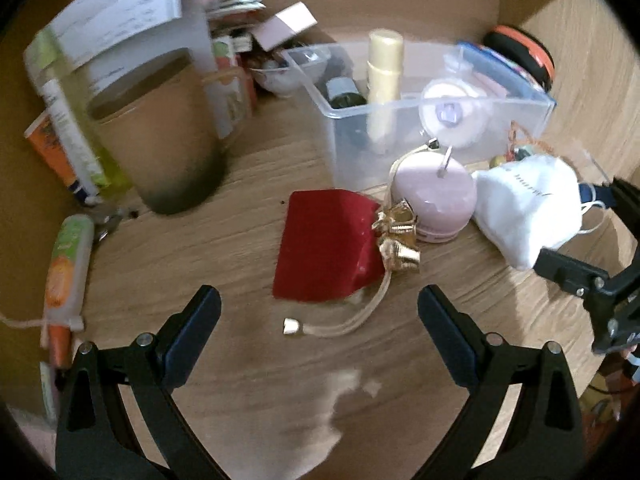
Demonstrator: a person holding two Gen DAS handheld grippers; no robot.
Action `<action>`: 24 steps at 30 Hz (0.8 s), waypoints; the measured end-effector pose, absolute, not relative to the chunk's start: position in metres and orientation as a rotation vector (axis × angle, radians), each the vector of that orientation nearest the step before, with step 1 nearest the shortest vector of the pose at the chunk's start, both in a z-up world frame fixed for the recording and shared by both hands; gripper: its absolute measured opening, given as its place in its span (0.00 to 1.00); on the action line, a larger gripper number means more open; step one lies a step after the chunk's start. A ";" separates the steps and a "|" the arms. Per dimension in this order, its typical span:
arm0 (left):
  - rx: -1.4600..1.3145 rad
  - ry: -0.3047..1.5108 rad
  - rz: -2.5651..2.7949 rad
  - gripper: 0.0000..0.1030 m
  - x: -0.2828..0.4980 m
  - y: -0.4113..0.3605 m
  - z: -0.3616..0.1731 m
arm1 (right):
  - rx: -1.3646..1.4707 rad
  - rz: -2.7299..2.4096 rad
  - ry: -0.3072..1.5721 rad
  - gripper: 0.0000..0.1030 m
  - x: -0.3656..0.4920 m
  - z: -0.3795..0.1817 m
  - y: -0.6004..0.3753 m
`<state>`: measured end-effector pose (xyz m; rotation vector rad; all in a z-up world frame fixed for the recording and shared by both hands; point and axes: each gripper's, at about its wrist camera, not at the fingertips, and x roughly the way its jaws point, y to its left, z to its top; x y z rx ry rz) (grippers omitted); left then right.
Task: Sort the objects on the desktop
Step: 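Move both grippers toward the red velvet pouch and the white drawstring pouch, then grasp the red pouch's gold bow with the left gripper while the right gripper grasps the white pouch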
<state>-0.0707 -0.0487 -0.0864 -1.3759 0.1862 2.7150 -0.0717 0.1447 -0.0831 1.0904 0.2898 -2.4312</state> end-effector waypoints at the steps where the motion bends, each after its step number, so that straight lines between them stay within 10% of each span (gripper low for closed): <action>1: -1.387 0.202 2.703 0.97 -0.075 -0.047 -0.088 | 1.103 -2.423 0.305 1.00 -0.074 -0.085 0.140; 12: -1.453 0.246 2.623 0.97 -0.115 -0.039 -0.100 | 1.096 -2.422 0.383 0.98 -0.087 -0.094 0.120; 24: -1.436 0.073 2.643 0.74 -0.110 -0.066 -0.098 | 1.015 -2.405 0.271 0.46 -0.087 -0.086 0.130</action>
